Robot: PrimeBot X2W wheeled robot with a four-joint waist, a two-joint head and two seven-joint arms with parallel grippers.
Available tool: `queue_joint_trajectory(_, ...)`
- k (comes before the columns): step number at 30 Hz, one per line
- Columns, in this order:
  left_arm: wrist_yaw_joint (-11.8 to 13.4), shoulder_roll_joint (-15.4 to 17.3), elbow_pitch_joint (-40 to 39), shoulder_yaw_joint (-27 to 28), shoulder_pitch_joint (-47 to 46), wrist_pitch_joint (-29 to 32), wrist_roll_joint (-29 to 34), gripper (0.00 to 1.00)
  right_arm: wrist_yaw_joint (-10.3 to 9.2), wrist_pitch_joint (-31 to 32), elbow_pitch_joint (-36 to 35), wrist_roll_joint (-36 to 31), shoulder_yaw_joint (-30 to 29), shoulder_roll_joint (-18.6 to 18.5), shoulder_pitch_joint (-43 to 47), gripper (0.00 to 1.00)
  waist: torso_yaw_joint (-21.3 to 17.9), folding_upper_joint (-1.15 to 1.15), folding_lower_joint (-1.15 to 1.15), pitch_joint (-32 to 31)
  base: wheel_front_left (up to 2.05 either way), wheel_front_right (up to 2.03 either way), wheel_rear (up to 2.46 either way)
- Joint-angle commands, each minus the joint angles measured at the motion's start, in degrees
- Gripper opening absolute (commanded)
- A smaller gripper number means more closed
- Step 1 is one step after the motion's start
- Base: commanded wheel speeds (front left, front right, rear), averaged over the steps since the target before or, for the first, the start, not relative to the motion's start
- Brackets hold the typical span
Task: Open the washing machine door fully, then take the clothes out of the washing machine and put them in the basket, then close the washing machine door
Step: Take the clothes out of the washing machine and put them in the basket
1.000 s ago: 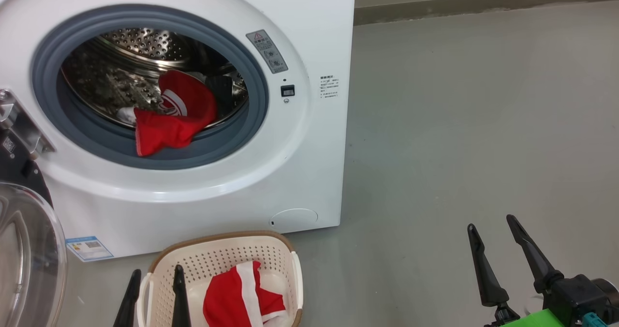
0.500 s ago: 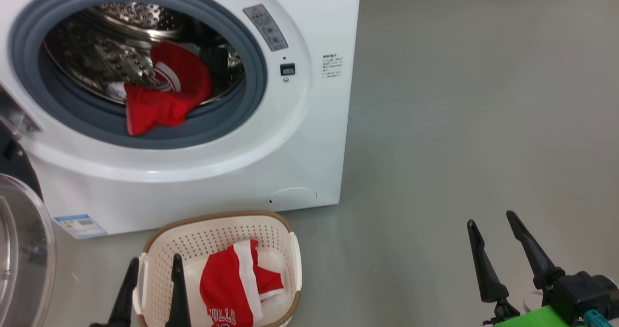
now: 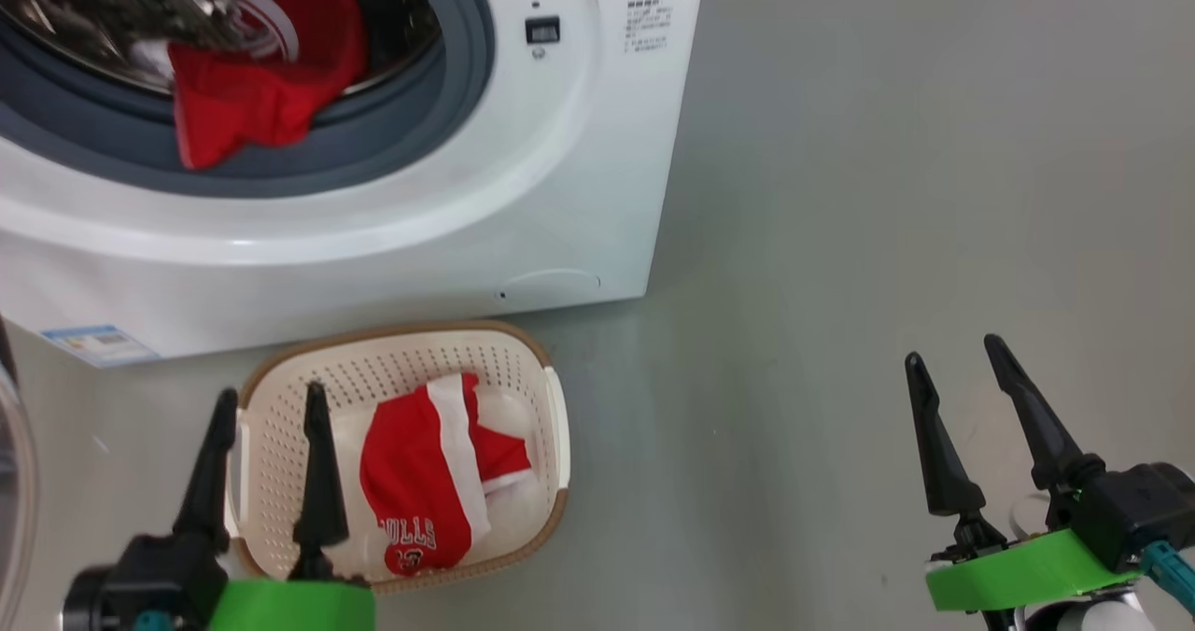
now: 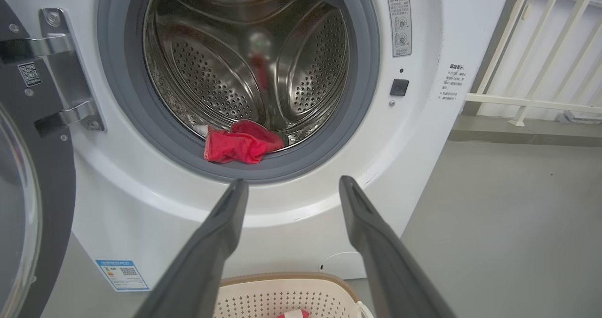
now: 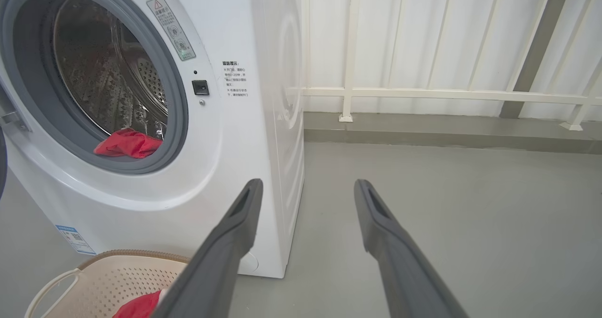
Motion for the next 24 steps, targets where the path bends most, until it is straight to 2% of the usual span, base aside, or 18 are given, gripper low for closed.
queue_joint_trajectory(1,-0.2,1.1,-1.6,2.0,-2.7,0.1,-0.3,1.0,0.36,-0.4,-1.7,0.2,1.0,-0.7,-2.0,1.0,-0.4,0.0,0.0,3.8,0.0,0.0,0.0)
queue_joint_trajectory(14,-0.1,6.0,2.3,4.7,-19.2,2.6,-0.8,1.0,0.36,-0.4,-1.2,0.3,2.2,-0.7,-6.6,1.0,-2.1,0.0,0.0,10.9,0.0,0.0,0.0)
queue_joint_trajectory(24,-1.4,10.3,12.8,5.8,-34.2,3.0,-1.4,1.0,0.36,-0.4,-1.0,0.7,3.4,-0.7,-8.8,1.0,-3.4,0.0,0.0,15.4,0.0,0.0,0.0)
